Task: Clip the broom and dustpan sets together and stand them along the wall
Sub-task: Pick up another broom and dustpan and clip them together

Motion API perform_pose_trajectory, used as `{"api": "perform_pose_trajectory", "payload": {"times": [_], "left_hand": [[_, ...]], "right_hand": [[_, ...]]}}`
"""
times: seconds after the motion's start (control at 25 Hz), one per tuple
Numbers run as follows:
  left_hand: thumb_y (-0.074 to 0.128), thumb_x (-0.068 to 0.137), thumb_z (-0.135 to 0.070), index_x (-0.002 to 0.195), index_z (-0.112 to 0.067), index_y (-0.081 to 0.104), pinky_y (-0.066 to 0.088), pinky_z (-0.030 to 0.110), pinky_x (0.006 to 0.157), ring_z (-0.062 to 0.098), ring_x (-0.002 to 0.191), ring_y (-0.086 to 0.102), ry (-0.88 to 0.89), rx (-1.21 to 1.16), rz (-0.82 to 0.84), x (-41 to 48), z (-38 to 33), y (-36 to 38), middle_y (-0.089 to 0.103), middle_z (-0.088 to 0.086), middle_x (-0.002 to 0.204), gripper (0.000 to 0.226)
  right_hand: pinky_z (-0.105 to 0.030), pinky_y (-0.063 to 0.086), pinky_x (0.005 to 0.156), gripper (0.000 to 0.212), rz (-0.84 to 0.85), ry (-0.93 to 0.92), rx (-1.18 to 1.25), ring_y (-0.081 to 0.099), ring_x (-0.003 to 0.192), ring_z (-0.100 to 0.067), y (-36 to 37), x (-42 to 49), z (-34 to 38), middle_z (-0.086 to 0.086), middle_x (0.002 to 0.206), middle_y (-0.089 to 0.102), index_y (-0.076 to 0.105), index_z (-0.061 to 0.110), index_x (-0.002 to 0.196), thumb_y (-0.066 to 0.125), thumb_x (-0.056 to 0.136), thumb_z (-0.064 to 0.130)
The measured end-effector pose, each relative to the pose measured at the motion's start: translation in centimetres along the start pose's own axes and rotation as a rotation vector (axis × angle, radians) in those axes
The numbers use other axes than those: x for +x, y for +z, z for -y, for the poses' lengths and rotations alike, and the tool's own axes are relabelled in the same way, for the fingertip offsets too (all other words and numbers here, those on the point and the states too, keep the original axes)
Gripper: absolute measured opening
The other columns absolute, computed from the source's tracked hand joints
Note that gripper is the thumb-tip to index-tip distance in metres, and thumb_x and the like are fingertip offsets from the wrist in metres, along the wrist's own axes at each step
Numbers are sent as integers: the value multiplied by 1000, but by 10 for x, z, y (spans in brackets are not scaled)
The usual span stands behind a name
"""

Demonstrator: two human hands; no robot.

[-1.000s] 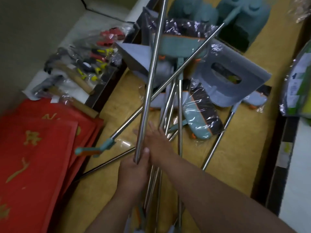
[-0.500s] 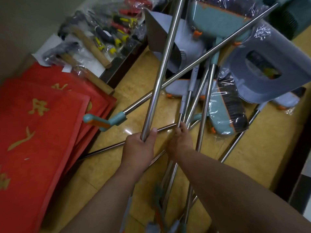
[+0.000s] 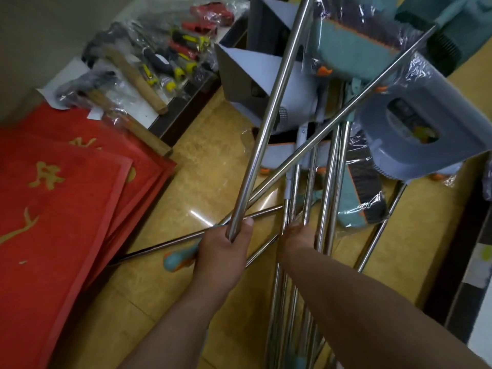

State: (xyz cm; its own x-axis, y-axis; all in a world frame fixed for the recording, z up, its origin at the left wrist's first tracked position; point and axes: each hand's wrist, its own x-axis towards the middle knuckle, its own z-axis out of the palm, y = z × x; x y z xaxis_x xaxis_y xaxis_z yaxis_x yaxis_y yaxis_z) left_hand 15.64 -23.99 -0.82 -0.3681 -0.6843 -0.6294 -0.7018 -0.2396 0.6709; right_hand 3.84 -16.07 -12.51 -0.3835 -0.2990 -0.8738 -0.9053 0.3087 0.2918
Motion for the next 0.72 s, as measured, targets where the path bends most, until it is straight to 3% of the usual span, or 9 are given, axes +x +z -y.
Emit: {"api": "perform_pose_trajectory", "payload": {"times": [0.16,0.24,0.32,0.4,0.44,0.52,0.6,0.64,0.72], "left_hand": [[60,91,-46,63,-19,46,32,27,47,12,43,33,-44,-99,34,-6,-15,3,35,-5,48,42],[62,91,-46,55,-20,49,36,29,50,12,43,36,-70,-138,47,-15,-25,4,37,-8,44,46],[63,90,-46,49,-23,57,41,31,53,12,42,40,-96,-172,59,-24,-39,3,40,-9,41,48],[64,90,-45,51,-23,57,41,31,52,12,39,38,-110,-217,87,-30,-54,-4,40,-8,42,45],[64,91,-45,57,-22,54,40,29,49,11,37,37,-107,-232,95,-32,-61,-9,39,-6,43,42],[64,91,-44,68,-20,48,37,26,43,12,37,35,-95,-224,98,-37,-71,-21,36,-3,47,37],[63,91,-46,70,-19,44,37,24,42,13,38,34,-77,-180,93,-42,-73,-33,35,-1,50,39],[63,91,-46,68,-19,43,36,24,42,13,38,34,-71,-158,88,-45,-73,-37,34,-1,50,40],[62,92,-46,67,-20,42,36,25,41,11,39,33,-70,-140,88,-51,-71,-42,34,-2,51,41]], "right_hand": [[-34,49,88,47,35,-22,318,57,123,-25,-7,-5,-9,-6,135,59,48,19,145,50,99,24],[-37,49,91,69,99,-48,445,57,125,-26,-4,-11,-20,-5,140,55,22,37,156,54,97,25],[-41,53,95,89,186,-44,598,60,122,-28,9,-10,-28,-8,144,52,-3,54,153,58,95,25],[-41,57,91,95,214,-40,756,64,114,-28,30,-10,-29,-11,142,54,-9,58,150,62,94,26],[-37,56,91,93,204,-47,846,64,114,-28,41,-12,-26,-11,142,55,-4,55,152,62,94,27],[-30,52,90,74,152,-22,1182,62,114,-25,66,-19,-13,-10,142,56,22,38,157,62,94,31],[-34,53,80,40,98,75,1710,65,101,-22,75,-34,6,-11,130,64,57,23,135,60,97,33],[-35,53,75,25,23,95,1940,66,96,-21,68,-42,11,-11,122,68,64,23,119,59,98,34],[-36,55,75,14,-370,133,2122,66,94,-20,33,-54,12,-4,107,67,63,26,102,57,98,39]]}}
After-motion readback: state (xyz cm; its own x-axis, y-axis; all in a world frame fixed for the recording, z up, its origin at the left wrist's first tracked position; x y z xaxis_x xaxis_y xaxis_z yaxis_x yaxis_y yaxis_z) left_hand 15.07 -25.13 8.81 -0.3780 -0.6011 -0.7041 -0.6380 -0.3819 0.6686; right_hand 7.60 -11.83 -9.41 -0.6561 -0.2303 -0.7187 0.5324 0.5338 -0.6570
